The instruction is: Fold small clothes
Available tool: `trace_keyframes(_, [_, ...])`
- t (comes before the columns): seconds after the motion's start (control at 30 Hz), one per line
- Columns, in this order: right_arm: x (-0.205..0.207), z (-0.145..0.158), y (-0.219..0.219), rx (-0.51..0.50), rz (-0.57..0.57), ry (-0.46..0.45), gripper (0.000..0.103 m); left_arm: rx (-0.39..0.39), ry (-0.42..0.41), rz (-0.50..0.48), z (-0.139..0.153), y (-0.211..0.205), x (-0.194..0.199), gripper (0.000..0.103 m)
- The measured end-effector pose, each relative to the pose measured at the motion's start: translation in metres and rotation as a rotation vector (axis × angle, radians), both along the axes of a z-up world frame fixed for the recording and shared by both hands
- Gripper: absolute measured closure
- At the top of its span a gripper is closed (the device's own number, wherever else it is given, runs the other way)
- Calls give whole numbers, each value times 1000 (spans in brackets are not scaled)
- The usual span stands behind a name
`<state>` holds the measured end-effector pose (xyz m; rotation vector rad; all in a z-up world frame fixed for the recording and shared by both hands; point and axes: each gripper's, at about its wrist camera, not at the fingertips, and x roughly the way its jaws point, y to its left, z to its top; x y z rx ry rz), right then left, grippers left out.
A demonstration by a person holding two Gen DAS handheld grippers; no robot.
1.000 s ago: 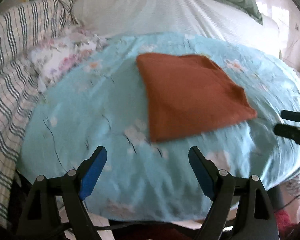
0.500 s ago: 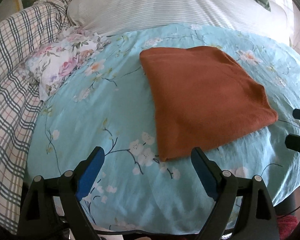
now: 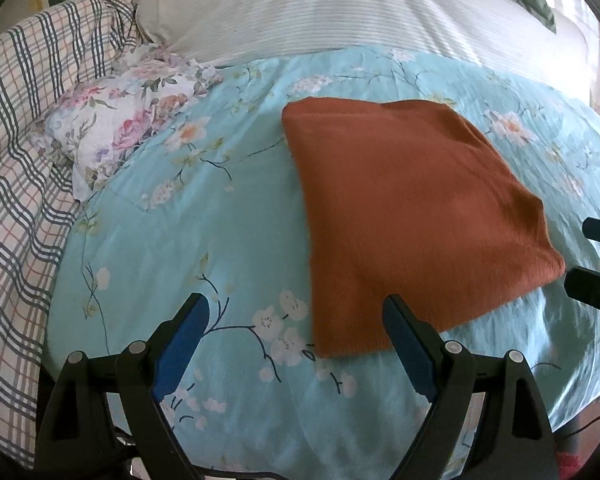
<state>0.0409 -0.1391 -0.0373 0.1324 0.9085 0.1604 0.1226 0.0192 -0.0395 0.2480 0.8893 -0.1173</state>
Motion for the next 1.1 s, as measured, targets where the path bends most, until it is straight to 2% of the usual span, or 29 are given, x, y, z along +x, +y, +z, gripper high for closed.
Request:
trace_keyframes(0.5, [12,0,4,-18,17,10,1,2,-14,32,8,5,3,14])
trace_keyframes(1.1, [-4,7,12,-11,28,-6,1,2,-30,10,12,-1,-12,14])
